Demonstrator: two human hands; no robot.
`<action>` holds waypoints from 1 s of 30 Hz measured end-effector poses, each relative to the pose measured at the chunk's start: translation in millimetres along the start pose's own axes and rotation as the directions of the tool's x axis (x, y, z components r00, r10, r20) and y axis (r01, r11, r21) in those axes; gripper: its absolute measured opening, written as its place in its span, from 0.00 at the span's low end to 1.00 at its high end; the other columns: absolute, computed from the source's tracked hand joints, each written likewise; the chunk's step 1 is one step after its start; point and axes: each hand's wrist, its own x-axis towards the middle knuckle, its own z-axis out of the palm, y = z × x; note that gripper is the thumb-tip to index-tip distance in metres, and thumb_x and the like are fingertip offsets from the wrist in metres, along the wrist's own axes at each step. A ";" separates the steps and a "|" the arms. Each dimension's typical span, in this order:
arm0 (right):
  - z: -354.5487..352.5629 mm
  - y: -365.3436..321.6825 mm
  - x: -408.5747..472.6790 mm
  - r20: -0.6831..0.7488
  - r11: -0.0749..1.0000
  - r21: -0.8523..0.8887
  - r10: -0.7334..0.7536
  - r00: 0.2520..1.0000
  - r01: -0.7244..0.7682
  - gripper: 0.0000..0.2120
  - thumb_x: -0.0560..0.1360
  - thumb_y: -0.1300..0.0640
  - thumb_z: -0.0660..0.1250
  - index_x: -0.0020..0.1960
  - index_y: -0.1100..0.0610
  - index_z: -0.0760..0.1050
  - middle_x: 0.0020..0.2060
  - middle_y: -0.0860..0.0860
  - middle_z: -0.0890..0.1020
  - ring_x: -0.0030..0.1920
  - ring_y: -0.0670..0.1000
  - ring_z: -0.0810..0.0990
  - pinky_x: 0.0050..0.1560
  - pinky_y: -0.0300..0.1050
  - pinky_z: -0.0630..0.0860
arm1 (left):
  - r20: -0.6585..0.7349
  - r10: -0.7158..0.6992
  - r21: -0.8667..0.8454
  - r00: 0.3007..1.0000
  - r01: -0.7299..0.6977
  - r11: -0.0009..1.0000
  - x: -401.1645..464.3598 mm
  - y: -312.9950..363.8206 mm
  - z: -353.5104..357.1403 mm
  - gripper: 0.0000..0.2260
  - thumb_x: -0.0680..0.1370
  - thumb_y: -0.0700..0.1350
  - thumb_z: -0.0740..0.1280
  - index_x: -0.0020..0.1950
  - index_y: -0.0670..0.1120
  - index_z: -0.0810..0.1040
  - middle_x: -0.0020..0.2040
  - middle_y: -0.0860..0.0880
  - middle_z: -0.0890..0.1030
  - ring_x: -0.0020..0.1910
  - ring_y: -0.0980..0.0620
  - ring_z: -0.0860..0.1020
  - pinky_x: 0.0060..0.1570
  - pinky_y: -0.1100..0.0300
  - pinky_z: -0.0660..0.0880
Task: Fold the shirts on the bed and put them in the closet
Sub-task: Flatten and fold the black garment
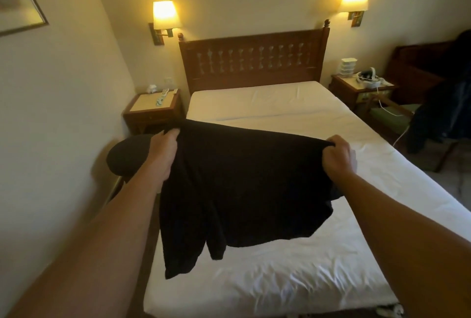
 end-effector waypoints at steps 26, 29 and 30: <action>67.5 -49.2 192.6 0.069 0.898 -0.375 -0.219 0.973 0.229 0.05 0.75 0.56 0.58 0.42 0.54 0.72 0.36 0.53 0.75 0.42 0.60 0.77 0.46 0.50 0.77 | -0.063 -0.063 0.528 0.996 0.087 0.844 209.0 60.4 69.1 0.25 0.78 0.59 0.65 0.69 0.46 0.75 0.62 0.44 0.79 0.61 0.40 0.77 0.68 0.40 0.71; 116.6 -19.8 237.5 0.184 0.868 -0.441 -0.160 0.970 0.227 0.05 0.73 0.59 0.58 0.42 0.55 0.72 0.37 0.54 0.75 0.41 0.60 0.76 0.46 0.50 0.77 | -0.022 -0.068 0.633 0.997 0.066 0.771 261.7 11.0 97.4 0.12 0.83 0.51 0.64 0.60 0.46 0.80 0.55 0.44 0.81 0.55 0.42 0.79 0.63 0.43 0.73; 136.3 -4.3 252.1 0.231 0.858 -0.463 -0.123 0.965 0.220 0.05 0.73 0.61 0.58 0.43 0.56 0.73 0.37 0.54 0.76 0.41 0.60 0.76 0.46 0.51 0.77 | 0.008 -0.087 0.681 0.996 0.058 0.730 283.3 -14.0 103.4 0.09 0.84 0.48 0.63 0.56 0.45 0.81 0.52 0.44 0.81 0.51 0.42 0.79 0.58 0.45 0.74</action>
